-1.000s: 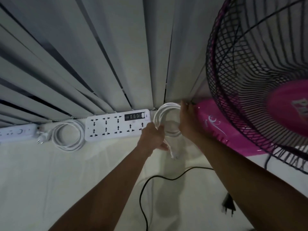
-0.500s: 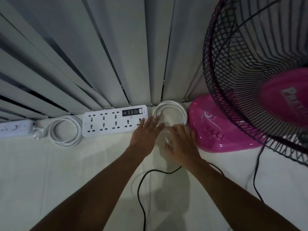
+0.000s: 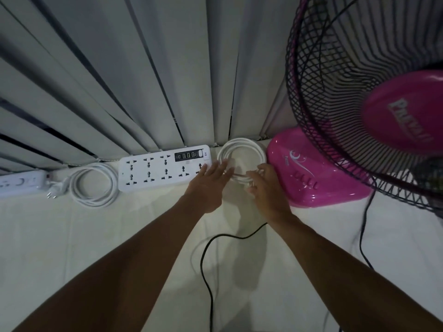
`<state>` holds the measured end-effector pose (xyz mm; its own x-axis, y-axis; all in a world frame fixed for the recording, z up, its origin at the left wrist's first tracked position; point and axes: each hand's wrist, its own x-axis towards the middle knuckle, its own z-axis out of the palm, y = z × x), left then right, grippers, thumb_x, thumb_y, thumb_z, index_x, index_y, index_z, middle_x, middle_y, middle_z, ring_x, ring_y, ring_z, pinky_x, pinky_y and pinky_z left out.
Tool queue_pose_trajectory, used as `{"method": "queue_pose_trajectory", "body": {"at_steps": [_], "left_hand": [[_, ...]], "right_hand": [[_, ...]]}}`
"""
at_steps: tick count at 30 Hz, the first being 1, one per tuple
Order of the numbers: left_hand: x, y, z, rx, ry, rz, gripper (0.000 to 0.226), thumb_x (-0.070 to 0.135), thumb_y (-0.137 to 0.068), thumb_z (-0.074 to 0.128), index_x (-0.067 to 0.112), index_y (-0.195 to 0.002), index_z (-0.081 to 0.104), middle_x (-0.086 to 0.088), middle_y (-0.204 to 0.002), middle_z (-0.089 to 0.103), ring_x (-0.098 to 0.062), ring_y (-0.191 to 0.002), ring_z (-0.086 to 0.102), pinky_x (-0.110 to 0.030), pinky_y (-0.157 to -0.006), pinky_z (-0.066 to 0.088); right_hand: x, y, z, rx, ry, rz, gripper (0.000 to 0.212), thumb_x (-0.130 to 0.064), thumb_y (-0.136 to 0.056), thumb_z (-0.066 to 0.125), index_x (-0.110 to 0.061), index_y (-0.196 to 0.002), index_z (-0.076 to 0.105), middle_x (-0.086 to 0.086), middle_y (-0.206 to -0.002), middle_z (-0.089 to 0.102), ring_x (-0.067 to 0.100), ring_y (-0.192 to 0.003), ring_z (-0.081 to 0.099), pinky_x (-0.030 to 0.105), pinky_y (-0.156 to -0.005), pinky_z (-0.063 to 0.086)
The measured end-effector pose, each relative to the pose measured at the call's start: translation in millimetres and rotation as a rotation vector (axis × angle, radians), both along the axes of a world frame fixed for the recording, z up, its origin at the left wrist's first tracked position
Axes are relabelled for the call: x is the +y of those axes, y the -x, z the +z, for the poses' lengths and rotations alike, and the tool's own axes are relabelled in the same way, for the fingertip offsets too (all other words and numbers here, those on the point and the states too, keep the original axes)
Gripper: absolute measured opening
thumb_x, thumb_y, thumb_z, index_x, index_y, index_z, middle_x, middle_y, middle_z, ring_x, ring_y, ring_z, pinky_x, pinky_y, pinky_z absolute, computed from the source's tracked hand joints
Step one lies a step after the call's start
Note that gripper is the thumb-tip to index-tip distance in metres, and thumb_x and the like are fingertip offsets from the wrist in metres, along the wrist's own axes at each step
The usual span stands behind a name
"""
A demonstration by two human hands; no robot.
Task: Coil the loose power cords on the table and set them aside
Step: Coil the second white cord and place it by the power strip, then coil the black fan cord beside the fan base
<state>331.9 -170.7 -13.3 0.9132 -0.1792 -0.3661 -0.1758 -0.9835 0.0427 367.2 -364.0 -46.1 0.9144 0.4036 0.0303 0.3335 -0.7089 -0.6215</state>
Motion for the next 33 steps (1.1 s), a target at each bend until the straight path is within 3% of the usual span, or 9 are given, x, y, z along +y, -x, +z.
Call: {"method": "queue_pose_trajectory", "body": {"at_steps": [2, 6, 12, 15, 18, 23, 28, 31, 33], "left_hand": [[4, 6, 2, -0.044, 0.018, -0.011, 0.084, 0.010, -0.094, 0.046, 0.020, -0.158, -0.008, -0.006, -0.166, -0.016, -0.025, -0.154, -0.005, -0.045, -0.124, 0.001], [-1, 24, 12, -0.130, 0.054, -0.042, 0.076, 0.013, -0.094, 0.045, 0.016, -0.159, 0.005, -0.009, -0.167, -0.004, -0.027, -0.154, 0.004, -0.043, -0.124, 0.009], [-43, 62, 28, -0.177, 0.251, 0.018, 0.066, 0.014, -0.094, 0.048, 0.018, -0.156, 0.026, -0.003, -0.167, 0.012, -0.021, -0.152, 0.016, -0.037, -0.123, 0.013], [-75, 82, 36, -0.195, 0.327, 0.058, 0.060, 0.014, -0.091, 0.051, 0.017, -0.150, 0.040, -0.005, -0.160, 0.033, -0.023, -0.145, 0.034, -0.035, -0.119, 0.022], [-111, 103, 42, -0.231, 0.440, 0.166, 0.050, 0.009, -0.086, 0.056, 0.015, -0.135, 0.057, -0.007, -0.137, 0.058, -0.029, -0.123, 0.055, -0.039, -0.105, 0.039], [-166, 137, 35, -0.144, 0.506, 0.371, 0.036, 0.015, -0.093, 0.053, 0.016, -0.127, 0.064, -0.005, -0.123, 0.067, -0.025, -0.116, 0.060, -0.035, -0.102, 0.041], [-207, 133, 52, 0.073, 0.895, 0.865, 0.031, 0.020, -0.102, 0.045, 0.008, -0.118, 0.069, -0.011, -0.122, 0.070, -0.026, -0.116, 0.063, -0.035, -0.103, 0.046], [-222, 115, 80, 0.158, 1.229, 1.161, 0.037, 0.038, -0.103, 0.045, 0.012, -0.100, 0.071, -0.009, -0.105, 0.075, -0.024, -0.098, 0.068, -0.037, -0.093, 0.049], [-226, 105, 98, 0.119, 1.378, 1.198, 0.034, 0.030, -0.104, 0.043, 0.007, -0.104, 0.068, -0.008, -0.090, 0.074, -0.021, -0.084, 0.067, -0.035, -0.086, 0.049]], "right_hand": [[-6, 10, 6, -0.012, -0.026, -0.022, 0.048, 0.007, -0.088, 0.065, -0.008, -0.134, 0.058, 0.006, -0.139, 0.042, 0.024, -0.130, 0.048, 0.014, -0.104, 0.038], [-23, 40, 17, -0.185, -0.023, 0.005, 0.053, 0.020, -0.083, 0.057, -0.001, -0.131, 0.062, 0.020, -0.141, 0.050, 0.028, -0.132, 0.049, 0.033, -0.111, 0.044], [-71, 92, 38, -0.058, -0.035, -0.169, 0.047, 0.014, -0.079, 0.055, -0.007, -0.119, 0.066, 0.012, -0.121, 0.059, 0.026, -0.111, 0.060, 0.038, -0.096, 0.054], [-105, 114, 47, -0.034, 0.038, -0.312, 0.043, 0.006, -0.077, 0.063, -0.007, -0.119, 0.064, 0.013, -0.114, 0.057, 0.030, -0.105, 0.058, 0.043, -0.092, 0.054], [-139, 133, 47, 0.093, 0.200, -0.458, 0.051, -0.016, -0.076, 0.072, -0.010, -0.125, 0.058, 0.012, -0.113, 0.056, 0.031, -0.105, 0.057, 0.042, -0.091, 0.052], [-178, 150, 36, 0.419, 0.061, -0.481, 0.017, -0.020, -0.086, 0.064, -0.015, -0.102, 0.061, 0.005, -0.093, 0.068, 0.025, -0.088, 0.067, 0.034, -0.070, 0.055], [-190, 157, 46, 0.391, -0.254, -0.423, 0.013, -0.034, -0.083, 0.070, -0.040, -0.084, 0.058, -0.013, -0.083, 0.070, 0.000, -0.073, 0.064, 0.007, -0.053, 0.044], [-191, 170, 51, 0.224, -0.325, -0.251, 0.024, -0.027, -0.082, 0.073, -0.042, -0.090, 0.055, -0.016, -0.086, 0.061, 0.002, -0.078, 0.062, 0.006, -0.062, 0.044], [-190, 175, 56, 0.195, -0.327, -0.130, 0.034, -0.027, -0.082, 0.075, -0.043, -0.102, 0.053, -0.018, -0.096, 0.056, 0.004, -0.086, 0.060, 0.008, -0.068, 0.046]]}}
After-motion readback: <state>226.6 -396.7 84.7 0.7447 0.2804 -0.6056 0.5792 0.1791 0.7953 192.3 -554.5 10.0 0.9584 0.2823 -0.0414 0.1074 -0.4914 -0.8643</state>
